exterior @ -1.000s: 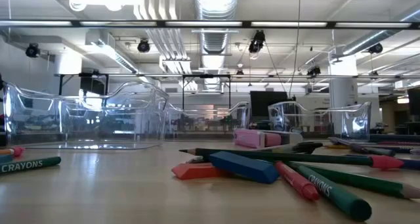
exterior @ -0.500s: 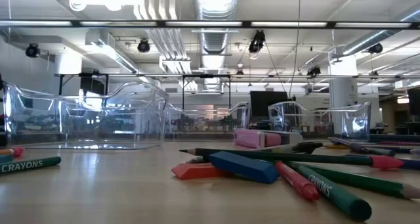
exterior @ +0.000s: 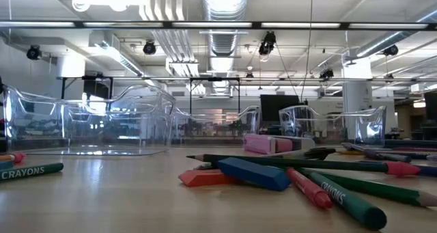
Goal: Sort crayons/erasers/pens/pencils in bins
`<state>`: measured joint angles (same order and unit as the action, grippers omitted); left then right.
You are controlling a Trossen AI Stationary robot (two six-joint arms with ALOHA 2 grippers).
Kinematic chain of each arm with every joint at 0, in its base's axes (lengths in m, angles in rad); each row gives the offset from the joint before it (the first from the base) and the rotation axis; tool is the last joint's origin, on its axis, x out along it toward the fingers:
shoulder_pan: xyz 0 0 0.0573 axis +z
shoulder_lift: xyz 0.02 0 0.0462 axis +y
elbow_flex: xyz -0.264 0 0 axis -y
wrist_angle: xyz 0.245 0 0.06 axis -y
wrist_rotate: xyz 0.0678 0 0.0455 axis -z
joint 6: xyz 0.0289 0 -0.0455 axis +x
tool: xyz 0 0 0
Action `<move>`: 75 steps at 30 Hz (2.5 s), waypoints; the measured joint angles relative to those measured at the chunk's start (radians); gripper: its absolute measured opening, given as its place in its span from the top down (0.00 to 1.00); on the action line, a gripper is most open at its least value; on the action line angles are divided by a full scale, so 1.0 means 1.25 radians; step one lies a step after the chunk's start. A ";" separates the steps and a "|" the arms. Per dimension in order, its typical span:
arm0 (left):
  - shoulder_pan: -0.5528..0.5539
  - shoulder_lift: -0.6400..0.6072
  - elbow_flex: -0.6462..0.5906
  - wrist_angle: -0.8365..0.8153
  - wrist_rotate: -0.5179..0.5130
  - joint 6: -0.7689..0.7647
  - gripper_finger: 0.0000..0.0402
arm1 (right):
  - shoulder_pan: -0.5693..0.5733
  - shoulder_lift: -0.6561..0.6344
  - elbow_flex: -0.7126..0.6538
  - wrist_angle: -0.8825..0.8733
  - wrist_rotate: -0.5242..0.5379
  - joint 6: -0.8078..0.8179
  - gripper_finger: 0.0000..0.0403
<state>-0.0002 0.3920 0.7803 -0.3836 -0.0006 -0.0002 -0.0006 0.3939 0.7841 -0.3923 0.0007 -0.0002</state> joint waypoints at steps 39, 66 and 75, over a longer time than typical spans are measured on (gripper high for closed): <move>0.000 0.000 0.000 0.000 -0.001 0.008 1.00 | 0.000 0.000 0.000 0.000 0.000 0.000 0.94; 0.000 0.253 -0.094 0.321 0.033 -0.225 1.00 | 0.000 0.000 -0.001 0.010 0.000 -0.013 0.94; 0.000 0.319 -0.064 0.255 0.080 -0.158 1.00 | 0.000 0.028 -0.005 0.106 -0.019 -0.022 0.94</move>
<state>-0.0006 0.7906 0.7003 -0.0651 0.1000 -0.1975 -0.0002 0.4284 0.7775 -0.2596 -0.0226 -0.0281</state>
